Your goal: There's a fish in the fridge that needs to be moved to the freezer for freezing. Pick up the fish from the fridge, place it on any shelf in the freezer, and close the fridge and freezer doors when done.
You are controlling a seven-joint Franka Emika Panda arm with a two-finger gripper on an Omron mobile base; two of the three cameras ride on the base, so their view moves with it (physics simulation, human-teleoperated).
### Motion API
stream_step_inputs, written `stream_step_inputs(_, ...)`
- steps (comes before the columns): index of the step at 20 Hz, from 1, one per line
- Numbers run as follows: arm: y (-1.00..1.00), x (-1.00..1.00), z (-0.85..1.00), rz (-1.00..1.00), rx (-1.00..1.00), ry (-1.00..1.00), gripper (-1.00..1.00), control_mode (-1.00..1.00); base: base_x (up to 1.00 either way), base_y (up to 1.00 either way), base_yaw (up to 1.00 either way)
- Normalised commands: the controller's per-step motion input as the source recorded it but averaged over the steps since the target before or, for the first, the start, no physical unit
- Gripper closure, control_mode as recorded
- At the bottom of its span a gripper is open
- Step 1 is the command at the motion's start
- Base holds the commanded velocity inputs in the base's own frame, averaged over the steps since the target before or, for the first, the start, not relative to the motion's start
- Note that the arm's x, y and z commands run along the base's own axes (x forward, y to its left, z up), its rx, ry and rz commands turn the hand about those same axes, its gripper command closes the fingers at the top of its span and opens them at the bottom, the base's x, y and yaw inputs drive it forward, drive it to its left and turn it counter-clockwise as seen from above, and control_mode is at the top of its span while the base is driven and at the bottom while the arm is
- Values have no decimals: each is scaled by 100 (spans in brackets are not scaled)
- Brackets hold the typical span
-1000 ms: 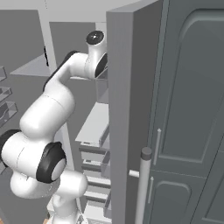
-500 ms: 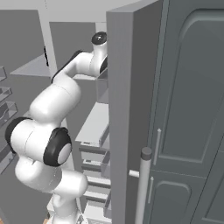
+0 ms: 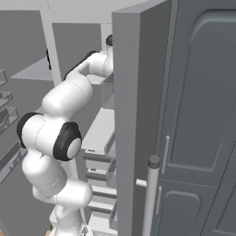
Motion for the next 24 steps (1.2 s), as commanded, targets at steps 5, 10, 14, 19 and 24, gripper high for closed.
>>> stream_step_inputs(5,-14,18,-30,0,0,0,-100,-100,0,0,0)
stream_step_inputs(10,-4,31,-20,0,0,0,-100,-100,0,0,0)
stream_step_inputs(14,0,28,-31,0,0,0,100,-100,0,0,0)
stream_step_inputs(19,15,10,-61,1,4,2,100,-100,0,0,0)
stream_step_inputs(24,91,-16,-80,1,0,1,100,-100,0,0,0)
